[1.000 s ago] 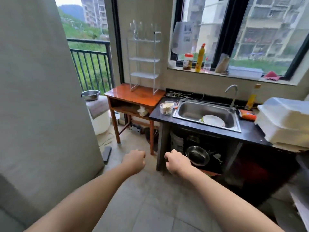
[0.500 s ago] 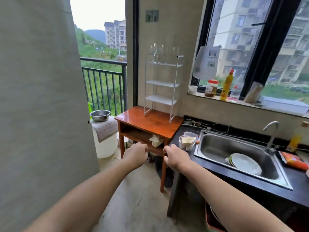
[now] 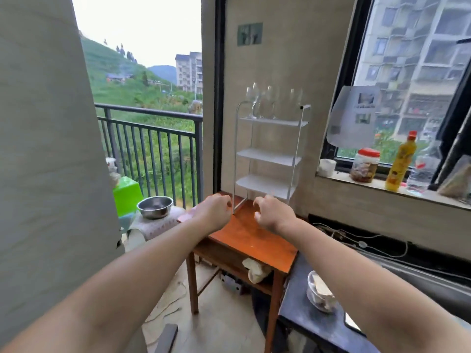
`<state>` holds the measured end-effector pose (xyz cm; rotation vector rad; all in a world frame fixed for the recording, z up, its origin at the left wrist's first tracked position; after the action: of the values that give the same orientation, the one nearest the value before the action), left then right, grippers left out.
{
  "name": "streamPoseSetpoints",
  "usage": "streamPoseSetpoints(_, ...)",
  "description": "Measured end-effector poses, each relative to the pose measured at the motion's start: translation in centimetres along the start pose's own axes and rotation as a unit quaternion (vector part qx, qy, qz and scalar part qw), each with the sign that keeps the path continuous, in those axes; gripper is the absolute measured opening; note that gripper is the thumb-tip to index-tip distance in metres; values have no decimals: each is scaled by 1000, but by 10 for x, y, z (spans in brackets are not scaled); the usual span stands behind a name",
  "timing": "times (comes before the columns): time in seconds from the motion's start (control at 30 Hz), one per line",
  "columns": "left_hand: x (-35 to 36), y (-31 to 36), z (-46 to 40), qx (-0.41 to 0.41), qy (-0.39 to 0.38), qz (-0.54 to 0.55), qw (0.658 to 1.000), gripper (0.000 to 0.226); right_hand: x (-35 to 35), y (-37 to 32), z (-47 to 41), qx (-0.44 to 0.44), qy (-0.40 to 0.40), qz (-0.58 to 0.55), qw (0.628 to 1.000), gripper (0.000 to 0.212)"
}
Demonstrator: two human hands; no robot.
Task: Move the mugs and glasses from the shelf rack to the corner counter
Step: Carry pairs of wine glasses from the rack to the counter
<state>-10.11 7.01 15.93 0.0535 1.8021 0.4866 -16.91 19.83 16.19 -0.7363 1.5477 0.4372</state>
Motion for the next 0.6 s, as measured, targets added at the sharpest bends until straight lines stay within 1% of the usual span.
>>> streamPoseSetpoints(0.13,-9,-10,-84,26,7,9,1000,30,-16,14,-78,29,18,-12,999,34)
streamPoseSetpoints(0.3,-39,-9,-211,73,21,25,997,33,-58,47,-177,80,67,-33,994,36)
streamPoseSetpoints(0.47,-52,12,-304,137,23,42,989,31,-91,86,-244,124,105,-84,983,33)
streamPoseSetpoints(0.6,-53,31,-367,159,20,78,984,29,-124,112,-296,130,171,-165,963,33)
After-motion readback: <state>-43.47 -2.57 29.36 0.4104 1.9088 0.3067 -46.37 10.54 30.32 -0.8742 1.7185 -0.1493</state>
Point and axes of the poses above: each hand's wrist, its own z-axis away from the middle knuckle, its own x-axis out of the palm, y = z × x, the point moved 7 cm from there along -z, towards the middle knuckle, and after that the axes turned 5 degrees about -y, right-handed, at the moved point
